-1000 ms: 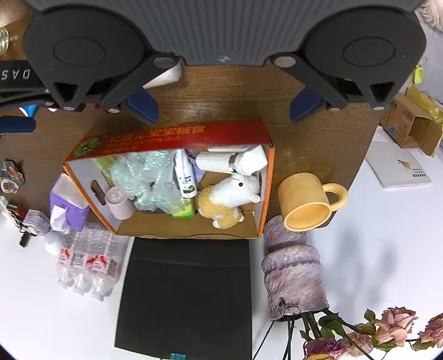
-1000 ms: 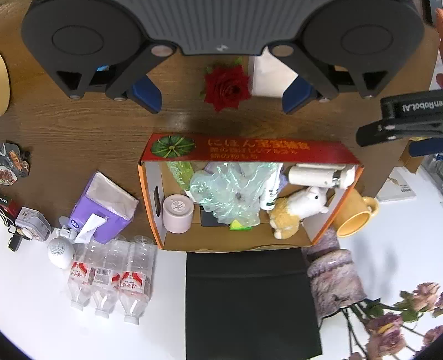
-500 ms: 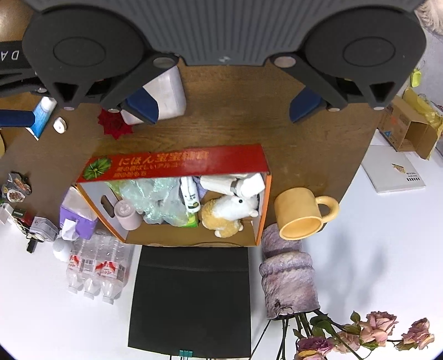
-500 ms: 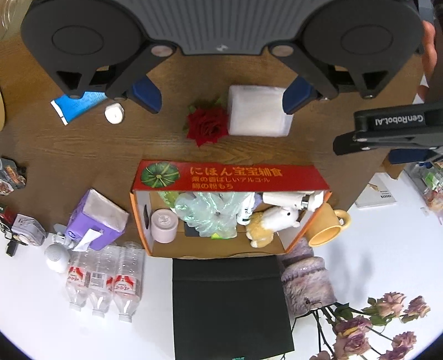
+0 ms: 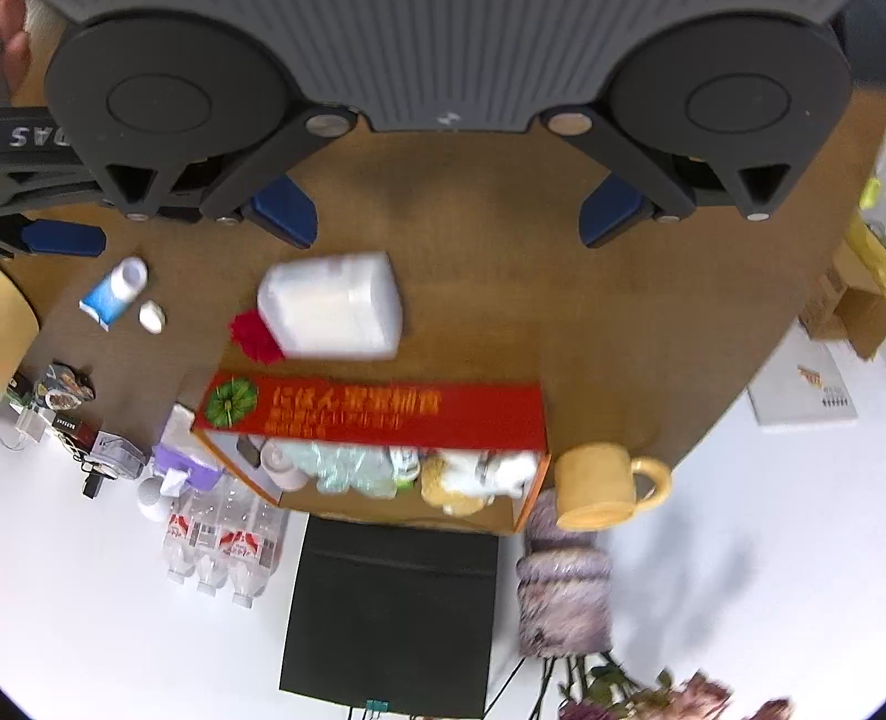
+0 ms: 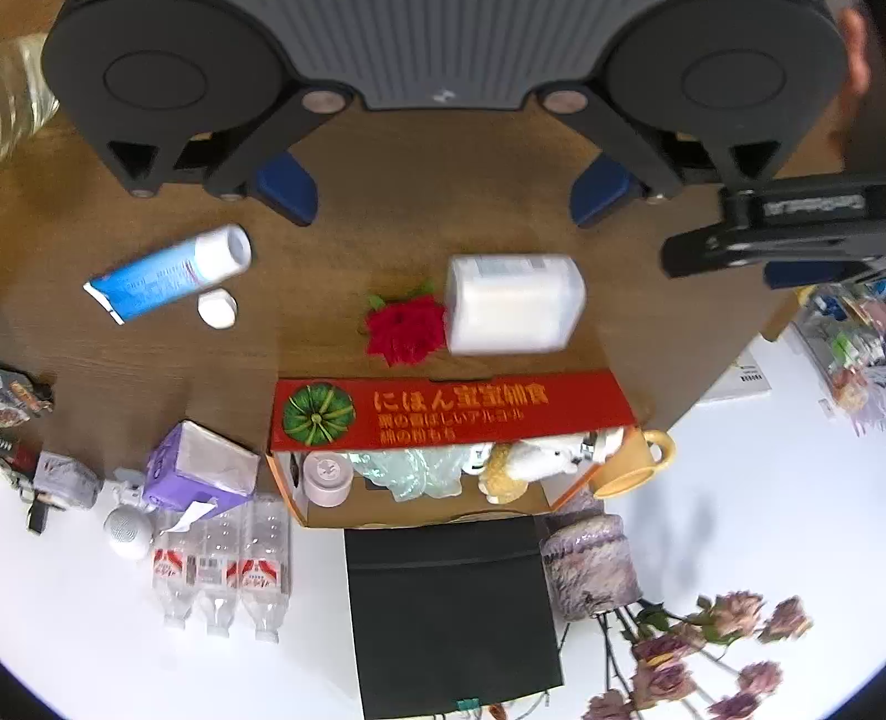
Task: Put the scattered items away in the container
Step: 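Withdraw both grippers from the box back over the table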
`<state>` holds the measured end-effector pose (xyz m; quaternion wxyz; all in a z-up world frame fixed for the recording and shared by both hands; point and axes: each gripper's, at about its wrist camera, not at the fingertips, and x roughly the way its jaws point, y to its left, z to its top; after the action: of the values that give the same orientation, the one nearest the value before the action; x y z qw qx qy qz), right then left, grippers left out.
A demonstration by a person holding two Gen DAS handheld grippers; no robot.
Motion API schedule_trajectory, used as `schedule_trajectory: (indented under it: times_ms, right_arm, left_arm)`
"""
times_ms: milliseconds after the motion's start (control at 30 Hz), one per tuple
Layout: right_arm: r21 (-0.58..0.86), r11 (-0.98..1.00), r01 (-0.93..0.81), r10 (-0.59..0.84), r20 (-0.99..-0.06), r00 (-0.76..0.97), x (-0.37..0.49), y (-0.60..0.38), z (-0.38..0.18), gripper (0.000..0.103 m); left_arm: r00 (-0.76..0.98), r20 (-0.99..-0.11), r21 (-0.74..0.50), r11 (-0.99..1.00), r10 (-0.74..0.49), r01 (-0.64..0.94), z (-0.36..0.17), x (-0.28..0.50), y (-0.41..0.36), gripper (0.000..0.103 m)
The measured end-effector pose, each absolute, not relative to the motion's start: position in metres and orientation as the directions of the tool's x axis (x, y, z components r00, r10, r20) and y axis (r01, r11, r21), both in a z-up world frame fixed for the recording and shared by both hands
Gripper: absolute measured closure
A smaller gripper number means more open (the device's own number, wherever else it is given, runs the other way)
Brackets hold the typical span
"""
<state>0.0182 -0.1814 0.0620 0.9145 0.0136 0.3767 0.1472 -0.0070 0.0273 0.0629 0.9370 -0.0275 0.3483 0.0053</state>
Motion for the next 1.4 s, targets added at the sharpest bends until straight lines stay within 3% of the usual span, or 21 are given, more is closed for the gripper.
schedule_trajectory:
  times_ms: [400, 1400]
  right_arm:
    - [0.057, 0.973, -0.225, 0.212, -0.610, 0.763, -0.033, -0.189, 0.011, 0.002]
    - [0.017, 0.985, -0.169, 0.141, -0.640, 0.755, -0.028, -0.186, -0.005, 0.000]
  left_arm:
    - [0.789, -0.614, -0.036, 0.999, -0.015, -0.010, 0.015, -0.049, 0.022, 0.000]
    - [0.766, -0.643, 0.014, 1.000, 0.001, 0.011, -0.003, -0.049, 0.009, 0.000]
